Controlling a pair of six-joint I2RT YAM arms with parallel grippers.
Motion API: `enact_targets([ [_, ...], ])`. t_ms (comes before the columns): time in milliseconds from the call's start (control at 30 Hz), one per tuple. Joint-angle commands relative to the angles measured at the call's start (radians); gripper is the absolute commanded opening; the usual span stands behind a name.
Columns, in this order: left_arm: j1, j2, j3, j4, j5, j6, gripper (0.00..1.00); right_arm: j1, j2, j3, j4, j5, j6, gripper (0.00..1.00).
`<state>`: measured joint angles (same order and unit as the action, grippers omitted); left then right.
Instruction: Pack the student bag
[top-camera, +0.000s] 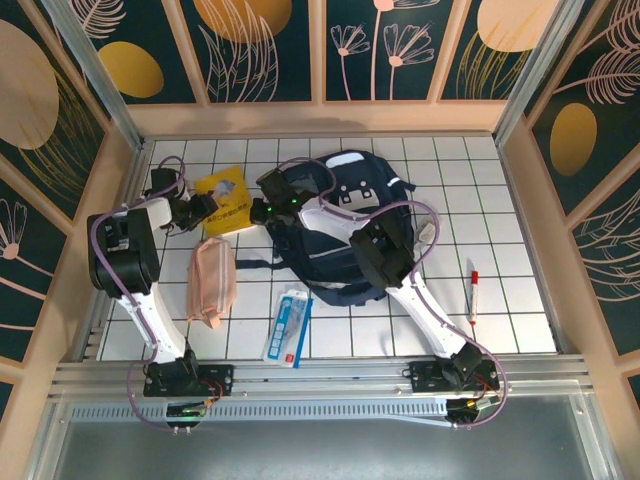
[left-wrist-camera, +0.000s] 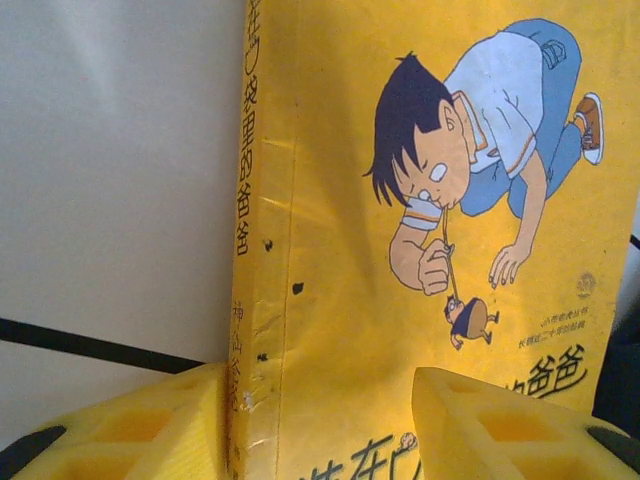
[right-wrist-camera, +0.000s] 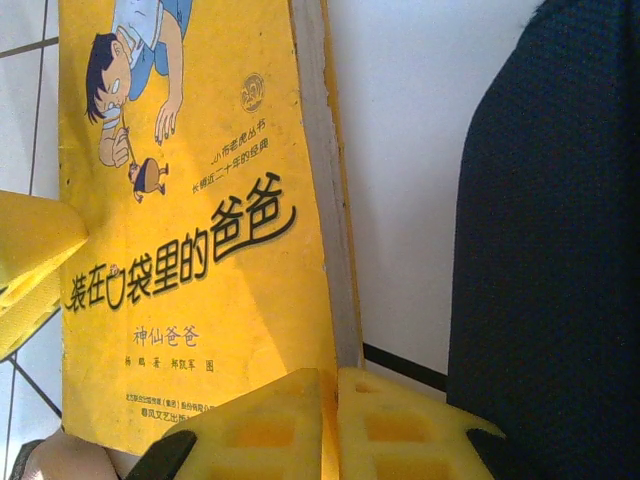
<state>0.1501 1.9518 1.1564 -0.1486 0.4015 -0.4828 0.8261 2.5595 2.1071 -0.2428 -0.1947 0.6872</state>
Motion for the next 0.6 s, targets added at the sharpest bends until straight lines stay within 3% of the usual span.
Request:
enact_targets([
  [0,-0.075,-0.020,-0.035,0.016,0.342,-0.008,0.48,0.012,0.066,-0.016,0.025,-0.072,-0.012,0.09],
  [333,-0.075,-0.046,-0.063,0.073,0.367,-0.033,0.46,-0.009,0.038,-0.083,0.075,-0.104,-0.014,0.09],
  [433,-0.075,-0.047,-0.063,0.076,0.337,-0.042,0.40,-0.013,0.035,-0.089,0.078,-0.111,-0.017,0.09],
  [567,-0.075,-0.062,-0.049,0.071,0.300,-0.046,0.25,-0.014,0.023,-0.099,0.096,-0.127,-0.019,0.09],
])
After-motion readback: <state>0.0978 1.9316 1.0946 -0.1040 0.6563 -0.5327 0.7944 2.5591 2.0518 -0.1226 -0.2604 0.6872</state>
